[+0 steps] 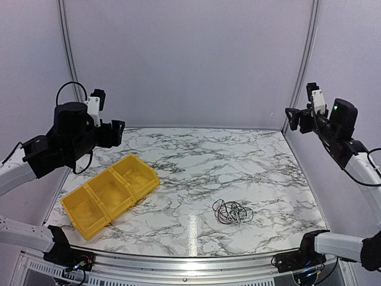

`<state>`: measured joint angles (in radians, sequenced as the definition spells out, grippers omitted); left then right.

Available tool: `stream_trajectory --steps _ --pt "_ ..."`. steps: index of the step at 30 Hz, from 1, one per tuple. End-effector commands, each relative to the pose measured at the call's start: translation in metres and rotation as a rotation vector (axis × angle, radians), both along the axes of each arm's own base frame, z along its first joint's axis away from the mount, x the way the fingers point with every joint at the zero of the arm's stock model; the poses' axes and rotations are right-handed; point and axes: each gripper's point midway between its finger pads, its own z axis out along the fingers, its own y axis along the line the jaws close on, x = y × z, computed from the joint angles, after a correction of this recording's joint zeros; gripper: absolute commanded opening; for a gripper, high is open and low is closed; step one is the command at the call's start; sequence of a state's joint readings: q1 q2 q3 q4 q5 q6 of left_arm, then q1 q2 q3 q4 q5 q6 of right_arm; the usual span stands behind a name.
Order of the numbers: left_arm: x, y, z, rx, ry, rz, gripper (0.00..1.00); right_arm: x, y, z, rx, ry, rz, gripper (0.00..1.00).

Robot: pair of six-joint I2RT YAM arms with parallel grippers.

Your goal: Untangle the cables

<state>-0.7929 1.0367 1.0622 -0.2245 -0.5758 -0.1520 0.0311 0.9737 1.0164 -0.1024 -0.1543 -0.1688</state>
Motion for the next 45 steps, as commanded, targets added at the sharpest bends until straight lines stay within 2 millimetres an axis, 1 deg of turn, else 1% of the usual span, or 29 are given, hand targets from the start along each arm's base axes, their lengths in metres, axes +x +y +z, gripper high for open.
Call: stream_trajectory --steps 1,3,5,6,8,10,11,12,14,18,20,22,25,27,29,32,35,41,45 --pt "0.011 -0.014 -0.036 0.016 0.046 -0.071 0.8 0.012 -0.006 -0.037 0.043 0.06 0.011 0.99" --pt "0.013 -0.022 -0.059 0.035 0.087 -0.12 0.78 0.016 -0.01 -0.062 0.048 0.106 0.011 0.99" --pt "0.014 -0.032 -0.081 0.044 0.131 -0.171 0.76 0.016 -0.012 -0.081 0.029 0.13 0.021 0.98" --pt "0.014 -0.037 -0.091 0.044 0.154 -0.197 0.75 0.015 -0.01 -0.091 0.004 0.144 0.049 0.99" --pt "0.008 -0.054 -0.108 0.041 0.196 -0.269 0.73 0.006 0.001 -0.114 -0.071 0.188 0.147 0.97" --pt "-0.001 -0.073 -0.12 0.04 0.222 -0.338 0.72 -0.005 0.013 -0.131 -0.116 0.232 0.24 0.95" --pt "-0.006 -0.083 -0.124 0.038 0.235 -0.373 0.72 -0.013 0.019 -0.144 -0.141 0.274 0.286 0.93" --pt "-0.012 -0.094 -0.129 0.032 0.247 -0.407 0.71 -0.019 0.026 -0.153 -0.179 0.3 0.328 0.91" --pt "-0.026 -0.119 -0.138 0.01 0.271 -0.479 0.69 -0.036 0.041 -0.171 -0.257 0.346 0.42 0.86" --pt "-0.059 -0.177 -0.159 -0.044 0.35 -0.613 0.6 -0.071 0.068 -0.198 -0.374 0.382 0.583 0.77" --pt "-0.075 -0.204 -0.173 -0.049 0.383 -0.662 0.57 -0.089 0.081 -0.21 -0.411 0.385 0.66 0.74" --pt "-0.092 -0.233 -0.192 -0.046 0.431 -0.706 0.56 -0.107 0.093 -0.222 -0.44 0.39 0.738 0.71" --pt "-0.114 -0.274 -0.215 -0.068 0.509 -0.781 0.52 -0.131 0.11 -0.24 -0.464 0.411 0.851 0.67" --pt "-0.123 -0.299 -0.23 -0.1 0.564 -0.807 0.49 -0.145 0.122 -0.25 -0.478 0.426 0.923 0.65" --pt "-0.127 -0.318 -0.244 -0.132 0.613 -0.808 0.48 -0.157 0.136 -0.255 -0.492 0.438 0.988 0.64" --pt "-0.131 -0.339 -0.254 -0.178 0.658 -0.823 0.45 -0.173 0.152 -0.261 -0.484 0.448 1.085 0.65" --pt "-0.13 -0.352 -0.255 -0.21 0.67 -0.827 0.45 -0.181 0.161 -0.269 -0.498 0.468 1.14 0.66" --pt "-0.121 -0.363 -0.255 -0.23 0.652 -0.808 0.4 -0.189 0.173 -0.28 -0.533 0.478 1.192 0.67" --pt "-0.118 -0.363 -0.257 -0.234 0.653 -0.789 0.38 -0.188 0.177 -0.286 -0.557 0.486 1.191 0.66"
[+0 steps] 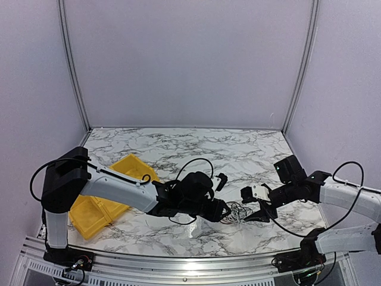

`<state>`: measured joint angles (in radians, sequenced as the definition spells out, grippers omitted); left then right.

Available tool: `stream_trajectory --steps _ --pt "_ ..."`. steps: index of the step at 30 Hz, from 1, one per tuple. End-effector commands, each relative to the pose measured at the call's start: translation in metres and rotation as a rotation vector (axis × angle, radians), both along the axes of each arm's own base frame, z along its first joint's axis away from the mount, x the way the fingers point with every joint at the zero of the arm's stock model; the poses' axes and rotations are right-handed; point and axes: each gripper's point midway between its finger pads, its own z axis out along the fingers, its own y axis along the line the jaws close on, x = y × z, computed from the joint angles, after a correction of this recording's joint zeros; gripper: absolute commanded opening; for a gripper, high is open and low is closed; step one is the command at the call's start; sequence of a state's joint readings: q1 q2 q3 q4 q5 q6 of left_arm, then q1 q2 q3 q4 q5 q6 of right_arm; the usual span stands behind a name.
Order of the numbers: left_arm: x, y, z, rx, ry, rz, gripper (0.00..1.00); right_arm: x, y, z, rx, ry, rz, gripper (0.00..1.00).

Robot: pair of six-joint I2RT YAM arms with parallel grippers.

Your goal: Untangle the cables

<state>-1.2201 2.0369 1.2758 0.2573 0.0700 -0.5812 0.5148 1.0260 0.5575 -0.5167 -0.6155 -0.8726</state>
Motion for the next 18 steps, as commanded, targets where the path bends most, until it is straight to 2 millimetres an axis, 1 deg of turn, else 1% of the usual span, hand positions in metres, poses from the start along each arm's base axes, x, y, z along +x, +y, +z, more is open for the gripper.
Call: stream_trajectory --steps 1,5,8,11,13,15,18 --pt "0.005 -0.007 0.001 -0.026 -0.002 0.025 0.38 0.002 0.008 -0.002 -0.009 -0.032 0.019 0.65" --pt "0.011 0.002 0.002 -0.017 -0.018 0.061 0.38 0.006 0.014 -0.003 -0.014 -0.028 0.007 0.54" --pt "0.019 0.01 0.001 -0.022 0.007 0.105 0.38 0.008 0.018 -0.006 -0.025 -0.003 -0.006 0.46" --pt "0.033 0.017 0.0 -0.044 0.058 0.17 0.38 0.01 0.02 -0.007 -0.03 0.006 -0.012 0.46" --pt "0.037 0.015 0.003 -0.075 0.091 0.183 0.38 0.012 0.018 -0.009 -0.036 -0.005 -0.027 0.47" --pt "0.04 0.011 0.008 -0.102 0.11 0.179 0.38 0.016 0.017 -0.011 -0.045 -0.013 -0.043 0.46" --pt "0.041 0.001 0.014 -0.13 0.125 0.169 0.37 0.018 0.016 -0.013 -0.055 -0.012 -0.053 0.39"
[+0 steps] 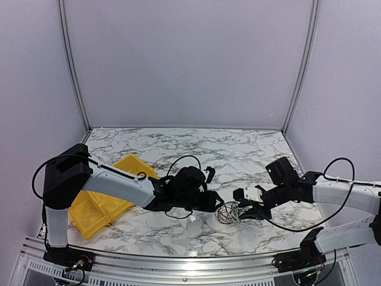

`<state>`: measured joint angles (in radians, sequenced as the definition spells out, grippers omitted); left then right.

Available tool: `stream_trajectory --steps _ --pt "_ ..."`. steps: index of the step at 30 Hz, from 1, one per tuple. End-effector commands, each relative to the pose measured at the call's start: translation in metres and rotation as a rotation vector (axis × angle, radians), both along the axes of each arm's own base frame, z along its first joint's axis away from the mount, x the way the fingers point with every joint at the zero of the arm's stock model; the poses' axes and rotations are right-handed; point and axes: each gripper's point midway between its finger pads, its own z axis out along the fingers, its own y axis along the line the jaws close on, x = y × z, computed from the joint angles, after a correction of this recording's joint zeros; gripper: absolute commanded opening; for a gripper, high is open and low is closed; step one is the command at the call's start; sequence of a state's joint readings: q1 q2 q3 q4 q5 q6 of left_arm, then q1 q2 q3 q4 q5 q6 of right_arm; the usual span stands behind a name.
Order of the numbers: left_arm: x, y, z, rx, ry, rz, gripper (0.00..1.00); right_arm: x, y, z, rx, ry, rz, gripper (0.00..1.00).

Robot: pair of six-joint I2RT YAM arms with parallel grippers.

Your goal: Untangle the cables

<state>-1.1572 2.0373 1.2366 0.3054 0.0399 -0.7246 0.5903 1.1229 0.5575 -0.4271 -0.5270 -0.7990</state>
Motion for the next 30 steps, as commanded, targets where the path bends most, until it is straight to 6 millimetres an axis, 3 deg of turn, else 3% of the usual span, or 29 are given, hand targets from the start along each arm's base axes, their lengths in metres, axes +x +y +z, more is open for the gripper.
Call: stream_trajectory --steps 1,5,13,16,22,30 --pt "0.006 -0.019 0.021 -0.1 0.031 0.004 0.37 0.012 0.004 0.004 -0.001 -0.033 -0.029 0.37" --pt "0.011 -0.025 0.019 -0.124 0.085 0.016 0.34 0.013 0.003 0.001 -0.018 -0.028 -0.031 0.28" --pt "0.011 -0.034 0.014 -0.147 0.162 0.02 0.27 0.012 0.002 -0.002 -0.023 -0.024 -0.032 0.26" --pt "0.009 -0.03 0.013 -0.148 0.183 0.038 0.25 0.012 0.002 -0.003 -0.027 -0.022 -0.033 0.26" --pt "0.006 -0.012 0.03 -0.15 0.145 0.075 0.33 0.013 0.001 -0.005 -0.032 -0.021 -0.033 0.21" --pt "0.003 0.001 0.021 -0.139 0.201 0.126 0.35 0.013 0.002 -0.008 -0.045 -0.008 -0.031 0.1"
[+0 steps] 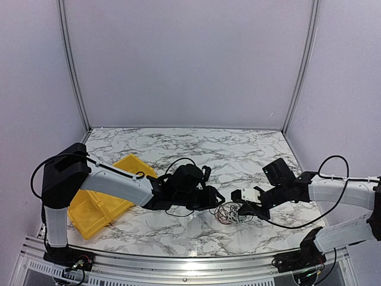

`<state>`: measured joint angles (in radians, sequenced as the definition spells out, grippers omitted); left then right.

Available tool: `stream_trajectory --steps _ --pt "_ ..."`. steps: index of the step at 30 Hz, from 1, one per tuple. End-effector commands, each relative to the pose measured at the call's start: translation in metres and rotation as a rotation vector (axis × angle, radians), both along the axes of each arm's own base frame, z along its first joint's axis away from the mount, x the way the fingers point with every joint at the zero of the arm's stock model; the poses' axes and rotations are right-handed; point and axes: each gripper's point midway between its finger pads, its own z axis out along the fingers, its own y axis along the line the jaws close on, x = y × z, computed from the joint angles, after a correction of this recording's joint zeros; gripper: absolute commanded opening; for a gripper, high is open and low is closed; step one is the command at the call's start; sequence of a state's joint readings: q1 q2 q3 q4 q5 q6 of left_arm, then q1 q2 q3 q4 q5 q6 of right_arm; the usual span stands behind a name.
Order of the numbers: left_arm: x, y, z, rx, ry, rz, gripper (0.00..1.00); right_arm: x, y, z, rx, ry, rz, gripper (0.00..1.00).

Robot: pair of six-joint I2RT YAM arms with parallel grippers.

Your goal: Untangle the cables

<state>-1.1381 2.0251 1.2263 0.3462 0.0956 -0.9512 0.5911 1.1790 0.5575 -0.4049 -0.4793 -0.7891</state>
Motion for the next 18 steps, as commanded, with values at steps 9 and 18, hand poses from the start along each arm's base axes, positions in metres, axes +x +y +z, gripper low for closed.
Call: stream_trajectory --steps 9,18 --pt "0.001 -0.007 0.0 -0.025 0.051 0.031 0.3 0.006 0.005 0.006 0.002 -0.023 0.0 0.09" --pt "-0.003 -0.018 -0.005 -0.042 0.102 0.006 0.31 0.006 0.004 0.005 -0.002 -0.024 -0.001 0.09"
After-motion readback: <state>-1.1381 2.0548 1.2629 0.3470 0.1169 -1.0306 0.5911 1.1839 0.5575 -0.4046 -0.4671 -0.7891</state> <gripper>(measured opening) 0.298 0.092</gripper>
